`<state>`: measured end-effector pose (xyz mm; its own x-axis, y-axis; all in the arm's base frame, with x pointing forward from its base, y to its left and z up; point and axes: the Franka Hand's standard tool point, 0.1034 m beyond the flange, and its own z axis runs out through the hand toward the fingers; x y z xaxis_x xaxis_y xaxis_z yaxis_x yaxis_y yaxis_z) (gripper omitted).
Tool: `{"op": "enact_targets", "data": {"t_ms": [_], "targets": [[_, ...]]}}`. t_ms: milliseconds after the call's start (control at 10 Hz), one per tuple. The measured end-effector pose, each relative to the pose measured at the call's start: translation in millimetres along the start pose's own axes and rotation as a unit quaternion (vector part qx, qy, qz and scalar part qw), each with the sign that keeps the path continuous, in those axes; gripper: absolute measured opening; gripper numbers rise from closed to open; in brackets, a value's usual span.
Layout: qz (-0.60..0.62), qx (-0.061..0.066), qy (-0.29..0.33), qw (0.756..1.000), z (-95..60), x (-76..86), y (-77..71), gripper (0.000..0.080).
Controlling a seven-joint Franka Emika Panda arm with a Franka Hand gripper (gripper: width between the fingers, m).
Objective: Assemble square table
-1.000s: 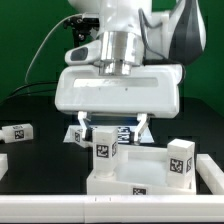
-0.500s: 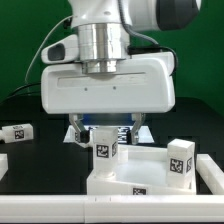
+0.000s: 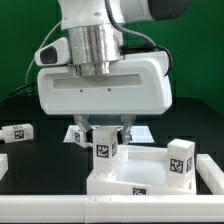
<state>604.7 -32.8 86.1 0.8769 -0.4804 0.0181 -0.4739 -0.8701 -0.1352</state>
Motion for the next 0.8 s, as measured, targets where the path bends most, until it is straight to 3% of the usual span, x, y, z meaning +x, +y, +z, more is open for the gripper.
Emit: {"op": "enact_targets", "data": {"t_ms": [100, 500, 600, 800], "targets": [[0.038, 0.000, 0.000, 0.999, 0.4, -0.3, -0.2, 0.0288], [0.223, 0.001, 0.006, 0.975, 3.4, -0.9, -9.8, 0.0288], [0.285, 0.003, 0.006, 0.958, 4.2, -0.4, -12.7, 0.0288], [0.437, 0.006, -0.004, 0.899, 5.5, -3.3, -22.1, 0.0288]]}}
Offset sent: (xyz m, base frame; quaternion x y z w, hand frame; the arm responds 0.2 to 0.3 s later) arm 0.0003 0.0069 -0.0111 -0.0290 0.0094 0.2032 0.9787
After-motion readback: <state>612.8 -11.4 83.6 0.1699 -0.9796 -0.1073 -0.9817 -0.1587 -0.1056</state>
